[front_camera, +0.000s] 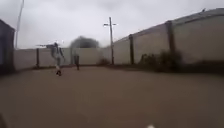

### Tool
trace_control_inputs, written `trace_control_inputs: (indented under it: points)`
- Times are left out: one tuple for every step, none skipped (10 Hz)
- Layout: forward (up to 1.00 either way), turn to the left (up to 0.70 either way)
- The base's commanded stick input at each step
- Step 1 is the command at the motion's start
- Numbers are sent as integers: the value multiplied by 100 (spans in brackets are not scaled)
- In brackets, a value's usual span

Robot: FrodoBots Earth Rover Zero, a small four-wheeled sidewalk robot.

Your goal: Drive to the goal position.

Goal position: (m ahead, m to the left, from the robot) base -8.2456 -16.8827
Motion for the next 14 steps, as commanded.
trace_control_inputs:
  points:
    - [0, -68]
    - [0, -69]
    - [0, -69]
    - [0, -69]
    - [0, -69]
    - [0, -69]
    - [0, -69]
    - [0, -69]
    - [0, -69]
    - [0, -69]
    - [0, -69]
    - [0, -69]
    - [0, -69]
    - [0, -68]
